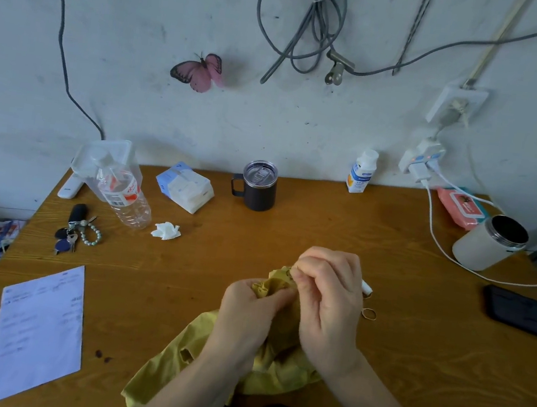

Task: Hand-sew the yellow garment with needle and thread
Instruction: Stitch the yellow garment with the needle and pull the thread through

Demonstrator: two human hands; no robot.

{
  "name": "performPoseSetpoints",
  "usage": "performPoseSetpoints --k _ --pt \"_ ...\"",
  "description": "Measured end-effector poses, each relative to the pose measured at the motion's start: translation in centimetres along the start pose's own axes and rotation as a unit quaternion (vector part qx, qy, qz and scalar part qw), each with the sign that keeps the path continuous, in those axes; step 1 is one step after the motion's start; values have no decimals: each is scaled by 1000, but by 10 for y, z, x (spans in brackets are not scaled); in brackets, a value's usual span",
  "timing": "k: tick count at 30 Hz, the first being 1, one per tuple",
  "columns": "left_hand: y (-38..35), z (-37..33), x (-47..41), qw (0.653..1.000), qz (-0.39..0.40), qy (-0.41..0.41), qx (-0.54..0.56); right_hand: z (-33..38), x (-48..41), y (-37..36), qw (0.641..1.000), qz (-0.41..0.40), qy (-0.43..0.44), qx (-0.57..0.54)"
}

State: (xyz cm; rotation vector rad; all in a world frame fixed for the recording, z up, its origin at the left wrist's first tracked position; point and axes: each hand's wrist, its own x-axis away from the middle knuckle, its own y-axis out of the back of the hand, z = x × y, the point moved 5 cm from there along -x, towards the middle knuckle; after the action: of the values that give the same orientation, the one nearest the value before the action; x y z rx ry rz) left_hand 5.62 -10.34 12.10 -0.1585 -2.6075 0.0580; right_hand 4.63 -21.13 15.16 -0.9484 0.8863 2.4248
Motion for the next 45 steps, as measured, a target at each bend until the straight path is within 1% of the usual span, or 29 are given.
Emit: performPoseSetpoints --k 2,4,6,8,10,11,13,15,18,23,31,40,45 --pt "-1 1 1 1000 4 -5 17 -6 -2 1 996 12 -68 -56" --pt "0 -1 0 999 4 -19 38 -14 -2 2 972 27 -167 -160" --pt "2 -3 0 997 12 -24 65 -20 -3 2 924 36 -260 -277" --pt "5 -5 0 996 14 -28 78 -25 -3 2 859 31 -335 -387" --pt "8 -7 1 996 7 -33 83 -29 -4 3 793 24 -389 -469" --pt "10 -8 1 996 3 -36 86 -32 -4 5 767 19 -409 -494" --pt "13 -10 0 995 -1 -41 92 -36 -7 10 735 7 -435 -520" --pt "17 -13 0 994 -6 -47 97 -42 -12 17 714 -13 -449 -537" --pt "26 -15 -1 993 -20 -57 102 -59 -20 33 695 -66 -462 -546" --pt "43 -16 -5 990 -55 -46 120 -93 -18 59 664 -164 -494 -537" --pt "57 -20 -8 984 -96 -41 143 -127 0 81 635 -250 -532 -502" --pt "66 -22 -12 977 -128 -31 169 -136 8 94 615 -294 -541 -493" --pt "75 -23 -15 976 -141 -39 161 -142 11 101 614 -315 -541 -481"
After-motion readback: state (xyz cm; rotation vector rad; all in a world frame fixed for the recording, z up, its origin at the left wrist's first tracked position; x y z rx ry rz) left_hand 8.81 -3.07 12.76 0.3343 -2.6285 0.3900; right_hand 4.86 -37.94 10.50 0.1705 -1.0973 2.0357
